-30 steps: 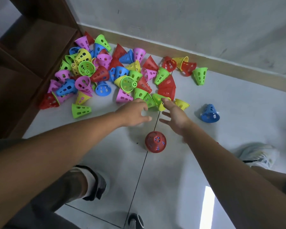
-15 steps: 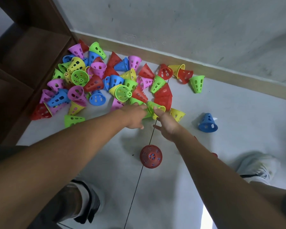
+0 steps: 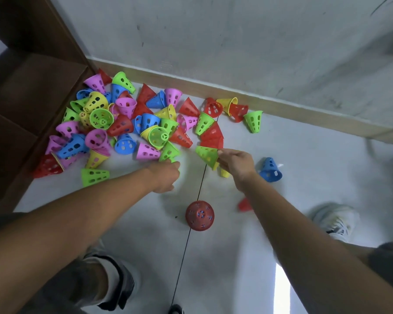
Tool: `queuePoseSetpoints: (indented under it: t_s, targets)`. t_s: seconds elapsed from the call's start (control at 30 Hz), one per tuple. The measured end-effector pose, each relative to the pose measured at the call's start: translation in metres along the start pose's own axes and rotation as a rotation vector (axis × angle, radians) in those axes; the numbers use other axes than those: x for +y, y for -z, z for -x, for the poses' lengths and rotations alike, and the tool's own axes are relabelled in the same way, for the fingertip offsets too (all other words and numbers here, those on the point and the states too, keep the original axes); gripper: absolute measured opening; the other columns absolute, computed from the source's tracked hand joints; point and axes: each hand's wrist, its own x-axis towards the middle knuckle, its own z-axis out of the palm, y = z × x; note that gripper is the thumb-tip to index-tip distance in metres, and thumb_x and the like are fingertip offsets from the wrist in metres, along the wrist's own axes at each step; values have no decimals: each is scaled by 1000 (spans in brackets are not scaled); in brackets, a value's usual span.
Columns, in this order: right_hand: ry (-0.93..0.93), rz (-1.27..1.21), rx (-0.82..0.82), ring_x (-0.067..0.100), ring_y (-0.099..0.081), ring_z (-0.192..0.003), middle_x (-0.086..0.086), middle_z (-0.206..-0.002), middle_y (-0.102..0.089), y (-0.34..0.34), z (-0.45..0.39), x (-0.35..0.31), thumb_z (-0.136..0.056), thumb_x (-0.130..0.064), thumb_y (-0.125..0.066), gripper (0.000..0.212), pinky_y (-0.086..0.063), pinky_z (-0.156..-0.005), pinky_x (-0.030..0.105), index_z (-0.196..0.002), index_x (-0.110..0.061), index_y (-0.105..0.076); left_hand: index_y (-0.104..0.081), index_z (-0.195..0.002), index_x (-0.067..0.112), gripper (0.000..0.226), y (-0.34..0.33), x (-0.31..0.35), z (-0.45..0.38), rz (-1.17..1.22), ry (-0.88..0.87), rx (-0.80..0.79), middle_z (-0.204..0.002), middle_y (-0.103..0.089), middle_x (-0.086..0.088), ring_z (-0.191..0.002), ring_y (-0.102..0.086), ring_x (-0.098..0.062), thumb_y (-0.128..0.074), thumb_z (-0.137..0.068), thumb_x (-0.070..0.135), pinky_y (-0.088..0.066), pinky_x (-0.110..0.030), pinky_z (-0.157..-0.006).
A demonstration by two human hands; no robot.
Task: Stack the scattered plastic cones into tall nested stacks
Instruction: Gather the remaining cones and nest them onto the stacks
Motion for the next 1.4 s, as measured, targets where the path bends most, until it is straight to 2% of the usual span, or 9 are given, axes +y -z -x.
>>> queuePoseSetpoints:
  t_s: [0.2,0.3,0.4,0.63,0.77,0.9,1.13,1.27,1.4]
  targets:
    - [71,-78,-45,27,-69,-90,22,-100,-72,16,31,-12,-89,-4,-69,6,-59,-87,33,-93,-1,-72,-69,-100,8,14,0,-11,3,287,-4,205,-114,-56,-10,-100,-60,-29,-70,-87,14,-50,-37,-88]
    - [47,-104,-236,20,-67,-79,12,-85,-71,28,43,-17,-91,-3,-66,8,-59,-84,29,-98,-3,-70,-60,-81,13,20,1,-11,8,541,9,392,-95,-59,-6,-87,-60,-28,-75,-75,0,-52,-38,-75]
    - [-53,-151,-453,14,-66,-67,3,-76,-69,40,54,-25,-91,2,-62,15,-59,-75,27,-96,-11,-65,-55,-84,14,28,9,-6,20,642,31,476,-85,-61,-3,-80,-59,-23,-75,-73,0,-48,-33,-68]
    - [-180,-48,-769,17,-72,-77,7,-89,-72,47,70,-30,-81,-1,-65,28,-60,-77,29,-105,-13,-60,-62,-90,7,8,29,-6,53,1257,72,596,-80,-59,-3,-58,-55,-12,-68,-92,12,-48,-25,-54]
    - [-187,123,-750,18,-69,-84,5,-89,-70,43,71,-18,-89,3,-64,22,-57,-88,34,-102,-14,-58,-58,-105,7,12,43,-7,74,1705,96,531,-82,-56,-8,-57,-51,-16,-58,-99,17,-43,-25,-52]
    - [-194,247,-682,23,-61,-90,10,-90,-60,44,68,-6,-87,1,-69,23,-56,-82,32,-104,-13,-62,-53,-117,9,17,47,-11,89,2062,1,395,-88,-54,-8,-57,-48,-13,-52,-102,17,-42,-22,-49]
    - [-180,395,-543,22,-72,-84,13,-94,-72,39,68,12,-84,1,-74,27,-59,-81,29,-108,-7,-66,-61,-96,17,13,48,16,98,2059,-49,95,-75,-60,1,-51,-39,-7,-50,-101,15,-32,-16,-45]
    - [-179,368,-472,24,-74,-88,21,-105,-73,45,65,21,-84,0,-74,34,-58,-69,24,-116,-6,-63,-62,-111,9,22,40,37,92,1958,-94,-83,-85,-59,-3,-51,-38,-7,-58,-95,24,-33,-16,-45]
    - [-160,336,-372,28,-73,-97,19,-108,-73,54,54,26,-82,-6,-76,36,-57,-91,40,-115,-9,-65,-61,-102,12,10,32,53,88,1881,-89,-176,-79,-60,0,-51,-38,-9,-54,-100,20,-31,-16,-46]
